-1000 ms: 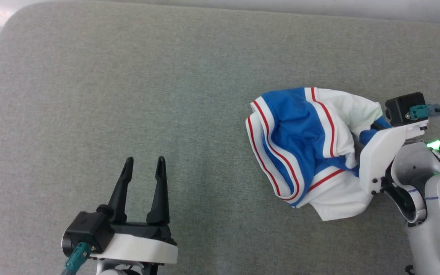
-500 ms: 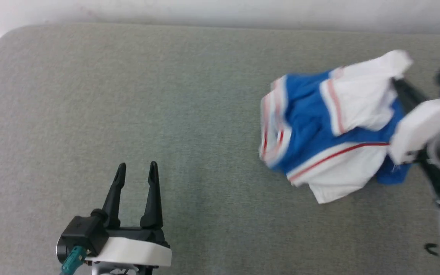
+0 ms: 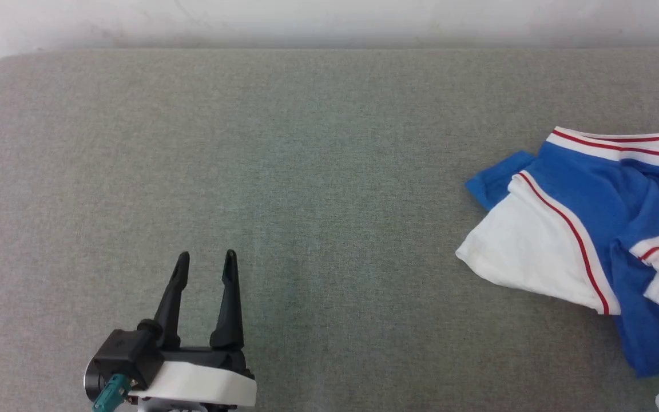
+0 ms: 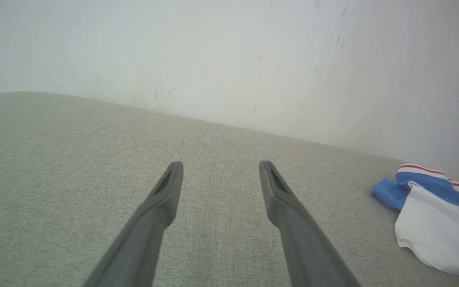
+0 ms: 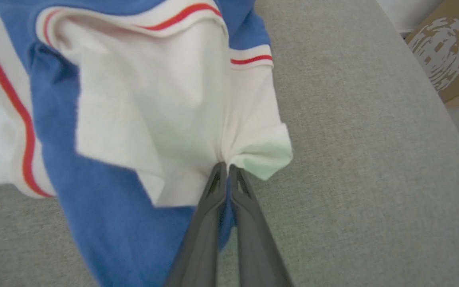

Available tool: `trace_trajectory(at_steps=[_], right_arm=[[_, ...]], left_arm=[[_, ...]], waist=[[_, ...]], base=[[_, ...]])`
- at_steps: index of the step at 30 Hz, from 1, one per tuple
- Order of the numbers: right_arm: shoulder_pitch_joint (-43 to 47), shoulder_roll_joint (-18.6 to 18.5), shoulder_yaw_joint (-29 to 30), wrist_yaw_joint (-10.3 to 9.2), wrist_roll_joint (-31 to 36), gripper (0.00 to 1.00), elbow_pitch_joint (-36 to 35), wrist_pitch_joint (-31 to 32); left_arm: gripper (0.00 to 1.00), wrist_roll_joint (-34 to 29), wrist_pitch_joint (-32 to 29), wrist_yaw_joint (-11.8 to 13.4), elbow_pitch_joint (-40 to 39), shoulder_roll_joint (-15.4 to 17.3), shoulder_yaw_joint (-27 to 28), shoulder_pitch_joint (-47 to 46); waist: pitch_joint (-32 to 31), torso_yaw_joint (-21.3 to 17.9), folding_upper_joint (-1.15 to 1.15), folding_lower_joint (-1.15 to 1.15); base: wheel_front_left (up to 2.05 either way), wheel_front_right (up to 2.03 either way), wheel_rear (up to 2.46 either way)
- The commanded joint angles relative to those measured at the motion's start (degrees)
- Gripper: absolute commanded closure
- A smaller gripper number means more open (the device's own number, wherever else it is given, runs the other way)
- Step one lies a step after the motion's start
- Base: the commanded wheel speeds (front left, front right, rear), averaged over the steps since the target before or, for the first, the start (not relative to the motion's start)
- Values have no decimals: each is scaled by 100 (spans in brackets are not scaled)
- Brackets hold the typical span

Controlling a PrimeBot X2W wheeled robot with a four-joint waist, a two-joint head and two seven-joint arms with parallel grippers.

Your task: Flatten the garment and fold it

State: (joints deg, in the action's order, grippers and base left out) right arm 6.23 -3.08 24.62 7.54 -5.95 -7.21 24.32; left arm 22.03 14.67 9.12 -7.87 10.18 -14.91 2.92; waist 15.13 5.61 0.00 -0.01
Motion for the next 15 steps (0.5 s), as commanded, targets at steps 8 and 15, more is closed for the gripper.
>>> trace_trajectory(at_steps=[8,15], right_arm=[[-472,18,-407,-5,51,0,-472,-403],[-673,-23,-1536,-5,168,0,-1472,148]], left_arm=[[0,-16,-39,-12,-8,63,-13,12],[0,13,-32,-3,-36,41,-37,28]], waist=[[-111,38,0,1],[-121,228,0,1]], base=[[0,0,0],[0,0,0]])
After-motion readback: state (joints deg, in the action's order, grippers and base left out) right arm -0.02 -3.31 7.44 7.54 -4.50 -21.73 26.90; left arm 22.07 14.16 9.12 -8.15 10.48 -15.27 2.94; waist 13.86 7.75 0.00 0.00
